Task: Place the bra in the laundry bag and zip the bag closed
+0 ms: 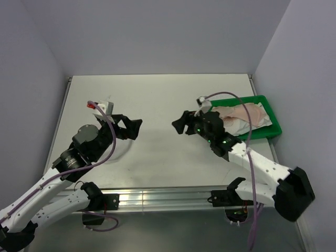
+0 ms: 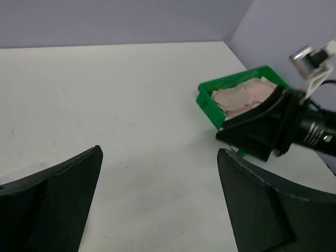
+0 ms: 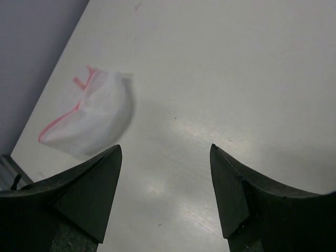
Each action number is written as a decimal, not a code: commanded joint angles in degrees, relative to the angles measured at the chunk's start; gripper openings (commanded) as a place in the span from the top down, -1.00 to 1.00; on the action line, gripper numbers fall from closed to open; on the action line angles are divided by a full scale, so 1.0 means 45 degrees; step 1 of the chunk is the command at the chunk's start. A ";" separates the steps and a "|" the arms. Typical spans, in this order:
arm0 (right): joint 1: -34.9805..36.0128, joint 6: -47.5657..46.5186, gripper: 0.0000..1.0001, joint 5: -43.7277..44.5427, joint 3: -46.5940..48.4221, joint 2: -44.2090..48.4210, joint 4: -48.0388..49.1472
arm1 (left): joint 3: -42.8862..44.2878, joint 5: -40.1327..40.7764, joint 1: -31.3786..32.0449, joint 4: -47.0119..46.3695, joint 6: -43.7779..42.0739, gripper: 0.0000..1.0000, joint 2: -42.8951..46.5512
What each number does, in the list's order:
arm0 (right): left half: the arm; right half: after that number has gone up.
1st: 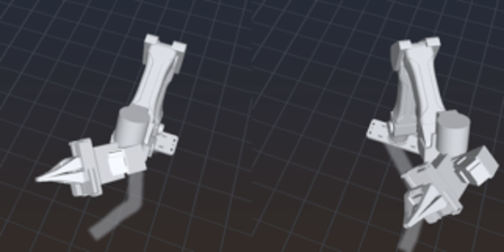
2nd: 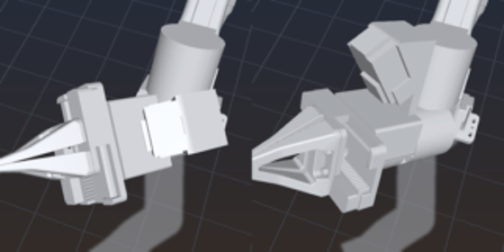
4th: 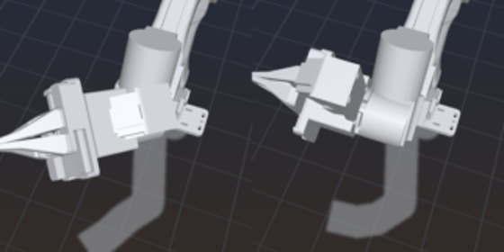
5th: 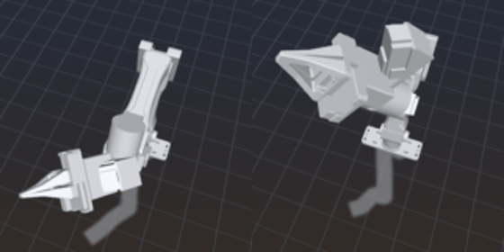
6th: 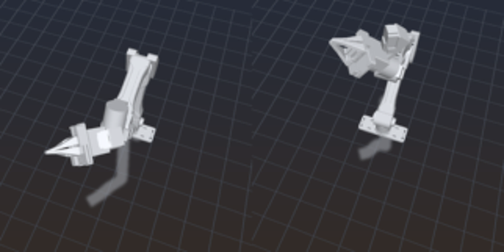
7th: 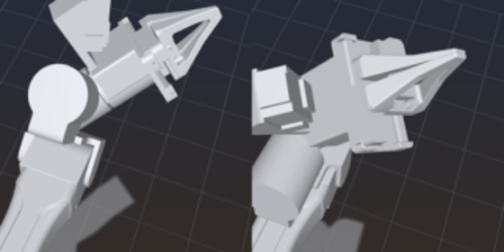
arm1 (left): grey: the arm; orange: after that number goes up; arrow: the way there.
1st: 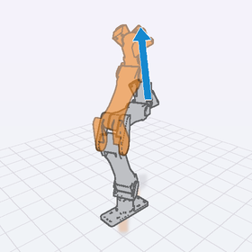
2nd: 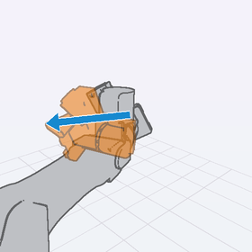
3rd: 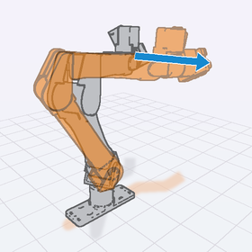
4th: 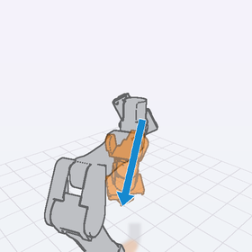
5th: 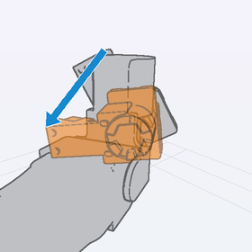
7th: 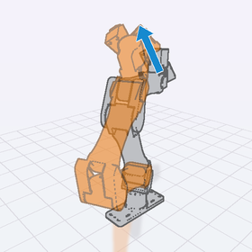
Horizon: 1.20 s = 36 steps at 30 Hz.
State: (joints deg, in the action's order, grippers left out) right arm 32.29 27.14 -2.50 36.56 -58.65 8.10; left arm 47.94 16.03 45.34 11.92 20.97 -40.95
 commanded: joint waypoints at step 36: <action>0.4993 0.0532 1.00 0.3661 0.9523 -1.4019 -0.0300 | -0.0185 0.3685 -0.0134 0.0338 0.1081 -0.85 0.1582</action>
State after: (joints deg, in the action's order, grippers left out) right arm 57.78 28.08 8.67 85.82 -126.56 4.03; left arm 47.09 34.79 45.17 14.41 24.36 -32.45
